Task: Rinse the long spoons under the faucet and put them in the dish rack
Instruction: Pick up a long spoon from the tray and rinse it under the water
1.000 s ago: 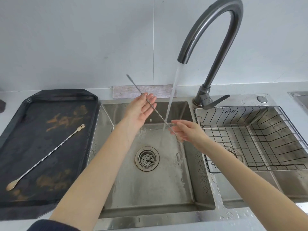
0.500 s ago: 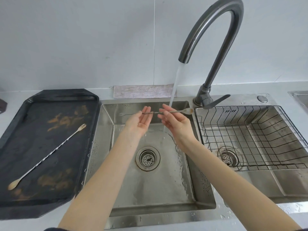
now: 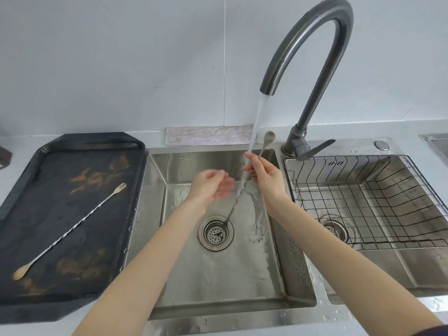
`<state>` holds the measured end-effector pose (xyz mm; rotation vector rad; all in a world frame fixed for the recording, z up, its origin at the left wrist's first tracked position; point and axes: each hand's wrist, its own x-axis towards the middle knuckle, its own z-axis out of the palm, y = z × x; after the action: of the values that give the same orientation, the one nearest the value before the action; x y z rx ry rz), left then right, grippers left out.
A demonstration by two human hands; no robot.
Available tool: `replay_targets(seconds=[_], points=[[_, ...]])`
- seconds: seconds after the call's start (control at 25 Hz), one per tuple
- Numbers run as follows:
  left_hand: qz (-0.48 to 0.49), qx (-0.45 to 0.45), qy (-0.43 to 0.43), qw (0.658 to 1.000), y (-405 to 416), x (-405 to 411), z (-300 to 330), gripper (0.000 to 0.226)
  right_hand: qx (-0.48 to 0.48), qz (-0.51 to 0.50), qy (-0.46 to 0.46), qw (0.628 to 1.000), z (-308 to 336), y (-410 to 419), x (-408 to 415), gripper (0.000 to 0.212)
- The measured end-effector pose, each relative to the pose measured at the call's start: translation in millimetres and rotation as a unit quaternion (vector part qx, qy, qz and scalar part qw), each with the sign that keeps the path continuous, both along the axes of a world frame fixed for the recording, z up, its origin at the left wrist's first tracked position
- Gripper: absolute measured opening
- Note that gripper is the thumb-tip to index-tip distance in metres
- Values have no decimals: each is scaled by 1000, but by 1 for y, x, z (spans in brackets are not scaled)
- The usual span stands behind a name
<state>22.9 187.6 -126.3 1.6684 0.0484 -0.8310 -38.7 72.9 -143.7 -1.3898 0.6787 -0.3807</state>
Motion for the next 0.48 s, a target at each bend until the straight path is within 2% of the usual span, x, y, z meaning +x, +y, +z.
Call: replay_targets(seconds=[0.12,0.2,0.32,0.48], points=[[-37,-3,-141,989,-13,3,17,23,7,21,6,1000,-2,3,0,25],[-58,6,-195,979,-23,3,25,25,7,35,9,999,-1,7,-1,27],[-78,20,-213,974,-35,4,31,25,10,41,12,999,1,8,-1,27],[-80,10,-187,979,-41,5,29,22,-61,41,44,996,0,7,-2,39]])
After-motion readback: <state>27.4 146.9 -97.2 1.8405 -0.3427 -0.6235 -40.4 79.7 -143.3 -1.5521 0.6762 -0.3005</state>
